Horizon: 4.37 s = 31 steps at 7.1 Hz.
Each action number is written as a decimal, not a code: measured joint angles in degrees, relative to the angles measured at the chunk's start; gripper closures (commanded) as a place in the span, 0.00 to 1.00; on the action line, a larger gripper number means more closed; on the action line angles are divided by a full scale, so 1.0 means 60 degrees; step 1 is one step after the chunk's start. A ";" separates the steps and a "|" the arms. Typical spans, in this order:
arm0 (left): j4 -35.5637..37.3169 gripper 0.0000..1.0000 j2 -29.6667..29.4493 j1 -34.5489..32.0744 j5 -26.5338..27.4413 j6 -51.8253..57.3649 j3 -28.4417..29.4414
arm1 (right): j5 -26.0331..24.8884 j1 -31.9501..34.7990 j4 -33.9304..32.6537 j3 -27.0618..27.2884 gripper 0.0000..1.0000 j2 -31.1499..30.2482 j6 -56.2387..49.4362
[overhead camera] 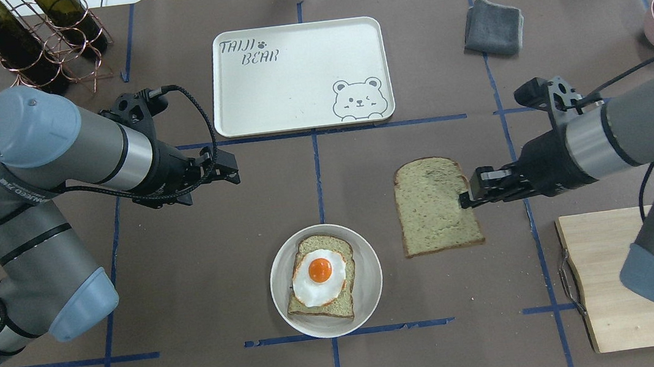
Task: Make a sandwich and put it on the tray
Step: 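Lift the bread slice with the right gripper and carry it toward the plate, then lay the bread slice on top of the egg toast with the right gripper, then release and raise the right gripper while the left gripper moves to the plate rim, then slide the plate onto the tray with the left gripper while the right arm withdraws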
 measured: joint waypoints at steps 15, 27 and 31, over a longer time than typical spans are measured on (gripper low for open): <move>-0.1235 0.39 0.0181 0.1598 0.0682 -0.0258 0.0688 | -0.2980 -0.2131 -0.3208 -0.1233 0.00 0.2978 0.0703; -0.1370 1.00 -0.0210 0.2707 0.1216 -0.0745 0.0955 | -0.1773 -0.0017 -0.6704 -0.0124 0.00 0.2855 -0.1737; -0.1504 1.00 -0.0474 0.1581 0.0538 -0.1371 0.0822 | -0.1670 0.1082 -0.7987 0.0610 0.00 0.1763 -0.4997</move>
